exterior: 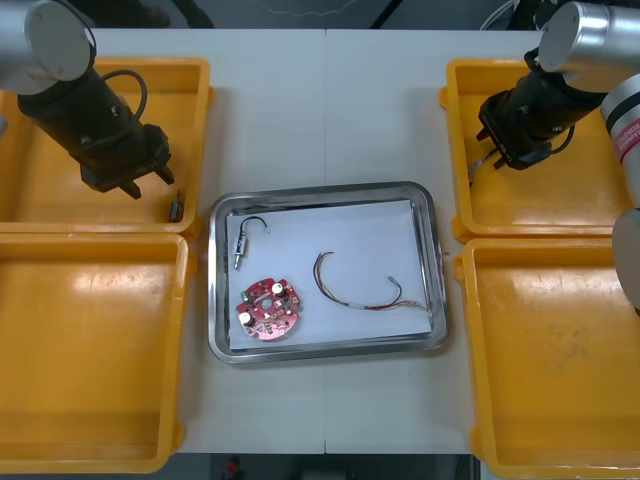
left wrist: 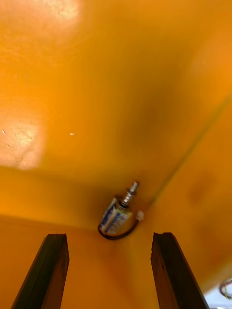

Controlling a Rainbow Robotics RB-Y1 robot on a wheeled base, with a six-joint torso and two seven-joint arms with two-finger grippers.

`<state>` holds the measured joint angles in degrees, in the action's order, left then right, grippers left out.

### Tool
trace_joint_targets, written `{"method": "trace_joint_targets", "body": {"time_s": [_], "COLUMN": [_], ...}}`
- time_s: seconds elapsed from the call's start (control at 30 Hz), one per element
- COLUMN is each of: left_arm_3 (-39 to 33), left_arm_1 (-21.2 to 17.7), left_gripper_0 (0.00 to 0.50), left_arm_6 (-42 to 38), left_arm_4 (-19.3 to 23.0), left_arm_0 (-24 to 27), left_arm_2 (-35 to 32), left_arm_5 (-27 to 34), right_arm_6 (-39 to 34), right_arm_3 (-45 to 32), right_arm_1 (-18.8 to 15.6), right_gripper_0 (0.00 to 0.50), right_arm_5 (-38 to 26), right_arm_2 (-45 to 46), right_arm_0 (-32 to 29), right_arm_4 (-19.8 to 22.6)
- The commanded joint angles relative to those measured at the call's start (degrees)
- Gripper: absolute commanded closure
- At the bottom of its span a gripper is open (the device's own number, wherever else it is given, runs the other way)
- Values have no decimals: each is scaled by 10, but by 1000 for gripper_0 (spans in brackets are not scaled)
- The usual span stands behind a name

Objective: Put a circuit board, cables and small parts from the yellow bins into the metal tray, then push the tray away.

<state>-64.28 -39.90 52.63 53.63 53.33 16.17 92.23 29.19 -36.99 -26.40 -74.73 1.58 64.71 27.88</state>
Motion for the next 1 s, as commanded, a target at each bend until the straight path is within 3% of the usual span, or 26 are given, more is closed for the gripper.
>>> {"method": "trace_joint_targets", "body": {"time_s": [0.03, 0.43, 0.47, 0.5, 0.57, 1.0], "left_arm_3": [16, 40, 42, 43, 48, 55], "left_arm_1": [2, 18, 20, 20, 21, 25], "left_gripper_0": [0, 0, 0, 0, 0, 0], "left_arm_6": [10, 11, 12, 12, 12, 12], "left_arm_4": [-7, 11, 14, 16, 20, 20], "left_arm_0": [28, 28, 28, 28, 28, 27], "left_arm_2": [12, 35, 36, 37, 47, 81], "left_arm_5": [-19, -38, -40, -41, -48, -71], "right_arm_6": [-42, -48, -48, -48, -49, -48], "right_arm_3": [17, 19, 19, 19, 19, 18], "right_arm_1": [6, 6, 6, 6, 6, -1], "right_gripper_0": [0, 0, 81, 125, 500, 500], "right_arm_5": [20, 33, 33, 33, 34, 13], "right_arm_2": [-28, -38, -38, -38, -38, -38], "right_arm_0": [27, 10, 11, 10, 10, 8], "right_arm_4": [17, 26, 29, 31, 38, 32]}}
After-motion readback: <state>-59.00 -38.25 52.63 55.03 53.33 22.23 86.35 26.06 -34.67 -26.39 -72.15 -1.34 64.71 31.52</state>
